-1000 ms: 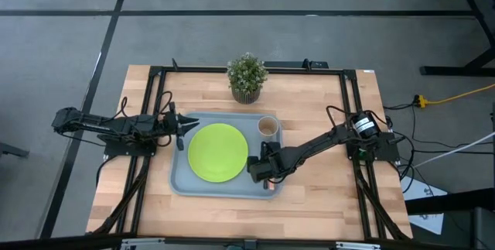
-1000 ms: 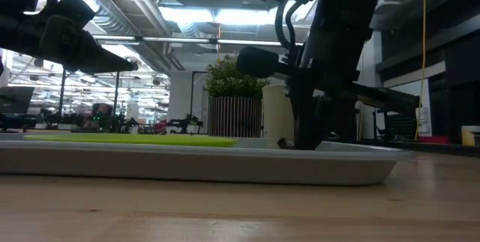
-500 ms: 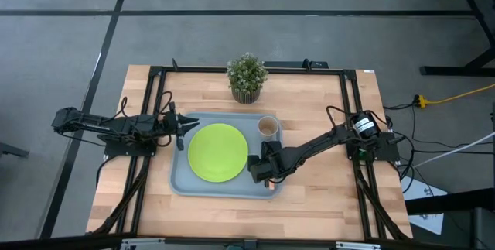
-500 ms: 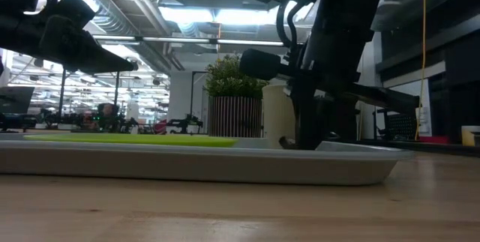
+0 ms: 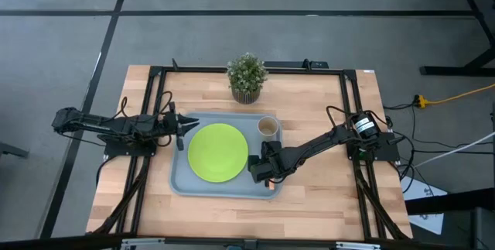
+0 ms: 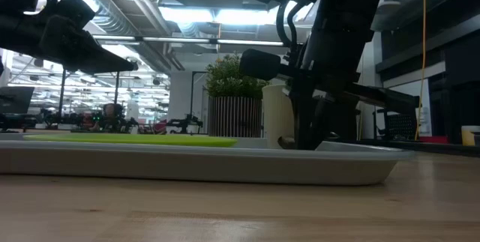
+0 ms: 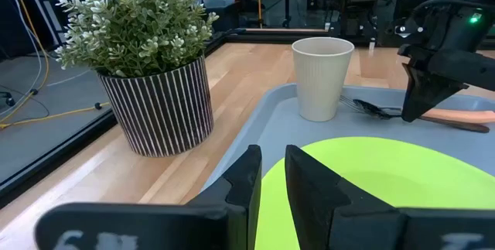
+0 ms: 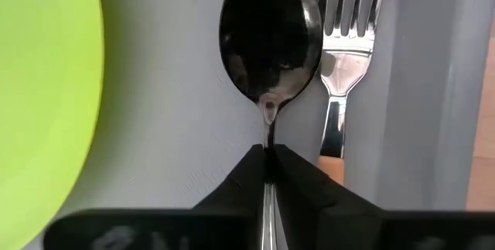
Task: Pick and place plate/cup/fork/spoon on tray
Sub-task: Put the black spoon on the gray serving tray to the left of the orange fork
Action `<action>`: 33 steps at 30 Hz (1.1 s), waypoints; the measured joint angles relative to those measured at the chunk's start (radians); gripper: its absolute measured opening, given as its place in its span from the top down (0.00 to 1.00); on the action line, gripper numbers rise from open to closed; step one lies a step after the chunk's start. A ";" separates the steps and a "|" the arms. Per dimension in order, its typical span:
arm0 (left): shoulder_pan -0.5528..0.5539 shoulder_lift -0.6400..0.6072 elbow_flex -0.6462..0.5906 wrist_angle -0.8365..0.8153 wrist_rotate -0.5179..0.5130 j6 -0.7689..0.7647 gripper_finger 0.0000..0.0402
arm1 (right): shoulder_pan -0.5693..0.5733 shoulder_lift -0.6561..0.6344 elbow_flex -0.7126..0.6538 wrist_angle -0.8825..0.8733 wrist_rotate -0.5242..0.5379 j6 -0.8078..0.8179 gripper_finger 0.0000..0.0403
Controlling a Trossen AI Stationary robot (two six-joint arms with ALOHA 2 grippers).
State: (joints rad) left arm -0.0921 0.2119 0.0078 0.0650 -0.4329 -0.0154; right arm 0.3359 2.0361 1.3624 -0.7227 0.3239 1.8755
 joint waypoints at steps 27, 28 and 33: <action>0.000 0.000 0.000 0.000 0.000 0.000 0.87 | 0.028 -0.001 0.000 0.014 0.023 0.006 0.87; 0.000 0.000 0.000 0.000 0.000 0.000 0.87 | 0.029 -0.001 0.000 0.014 0.023 0.007 0.87; 0.000 0.000 0.000 0.000 0.000 0.000 0.87 | 0.029 -0.001 0.000 0.014 0.024 0.007 0.87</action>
State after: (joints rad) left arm -0.0921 0.2119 0.0078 0.0650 -0.4328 -0.0156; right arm 0.3645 2.0350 1.3624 -0.7082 0.3477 1.8829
